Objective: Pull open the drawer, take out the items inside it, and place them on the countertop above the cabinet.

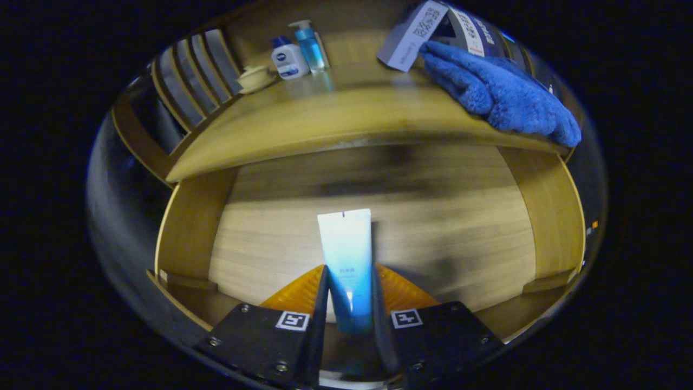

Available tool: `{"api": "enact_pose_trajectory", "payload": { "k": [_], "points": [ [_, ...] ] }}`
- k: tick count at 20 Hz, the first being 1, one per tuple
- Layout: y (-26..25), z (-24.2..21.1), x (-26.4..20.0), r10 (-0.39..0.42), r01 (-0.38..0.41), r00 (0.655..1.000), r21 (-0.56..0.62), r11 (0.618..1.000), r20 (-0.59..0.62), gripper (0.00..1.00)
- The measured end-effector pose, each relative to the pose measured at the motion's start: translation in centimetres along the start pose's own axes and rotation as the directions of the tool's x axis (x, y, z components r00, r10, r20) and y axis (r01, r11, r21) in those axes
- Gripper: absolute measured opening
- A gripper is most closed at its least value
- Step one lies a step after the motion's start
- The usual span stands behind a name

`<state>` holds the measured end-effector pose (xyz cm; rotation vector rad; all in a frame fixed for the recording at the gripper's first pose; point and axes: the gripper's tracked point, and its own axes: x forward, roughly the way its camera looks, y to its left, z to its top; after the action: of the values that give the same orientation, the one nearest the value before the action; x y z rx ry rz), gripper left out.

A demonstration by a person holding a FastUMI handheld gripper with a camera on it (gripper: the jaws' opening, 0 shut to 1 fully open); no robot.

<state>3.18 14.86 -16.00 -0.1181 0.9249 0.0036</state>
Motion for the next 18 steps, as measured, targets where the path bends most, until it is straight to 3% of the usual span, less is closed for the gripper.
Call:
{"api": "enact_pose_trajectory", "payload": {
  "k": [4,8,15,18],
  "points": [
    [0.8,1.1,-2.6,0.048,-0.049,0.989,0.003,0.999,0.141,0.40],
    [1.2,1.7,-5.1,0.099,-0.107,0.954,0.014,0.994,0.282,0.40],
    [2.9,6.7,-10.2,0.178,-0.195,0.827,-0.025,0.981,0.533,0.40],
    [3.0,9.7,-11.1,0.174,-0.188,0.800,-0.035,0.982,0.575,0.40]
  ]
}}
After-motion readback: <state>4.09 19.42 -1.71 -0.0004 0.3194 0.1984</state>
